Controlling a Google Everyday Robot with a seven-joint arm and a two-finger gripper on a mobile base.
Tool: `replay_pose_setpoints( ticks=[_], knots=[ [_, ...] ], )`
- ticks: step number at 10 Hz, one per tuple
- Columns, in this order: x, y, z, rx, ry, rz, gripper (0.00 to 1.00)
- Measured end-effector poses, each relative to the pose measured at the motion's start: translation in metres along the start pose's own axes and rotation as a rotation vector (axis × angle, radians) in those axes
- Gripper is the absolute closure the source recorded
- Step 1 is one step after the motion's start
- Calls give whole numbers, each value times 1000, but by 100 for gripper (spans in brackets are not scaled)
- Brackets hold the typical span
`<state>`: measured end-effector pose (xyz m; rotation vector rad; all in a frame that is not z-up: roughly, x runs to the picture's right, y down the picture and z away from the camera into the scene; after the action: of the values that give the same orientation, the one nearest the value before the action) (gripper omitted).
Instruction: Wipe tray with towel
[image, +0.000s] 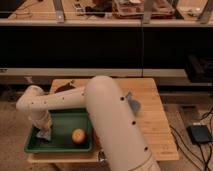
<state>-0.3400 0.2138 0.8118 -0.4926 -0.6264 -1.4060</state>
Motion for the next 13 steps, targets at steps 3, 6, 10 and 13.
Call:
replay_pose_setpoints(
  ticks=[3,6,10,13],
  knots=[
    [-49,63,-7,18,-6,56,100],
    [-53,106,-16,18,14,130,100],
    [1,112,-19,10,22,170,100],
    [55,104,-14,-2,18,190,100]
  ],
)
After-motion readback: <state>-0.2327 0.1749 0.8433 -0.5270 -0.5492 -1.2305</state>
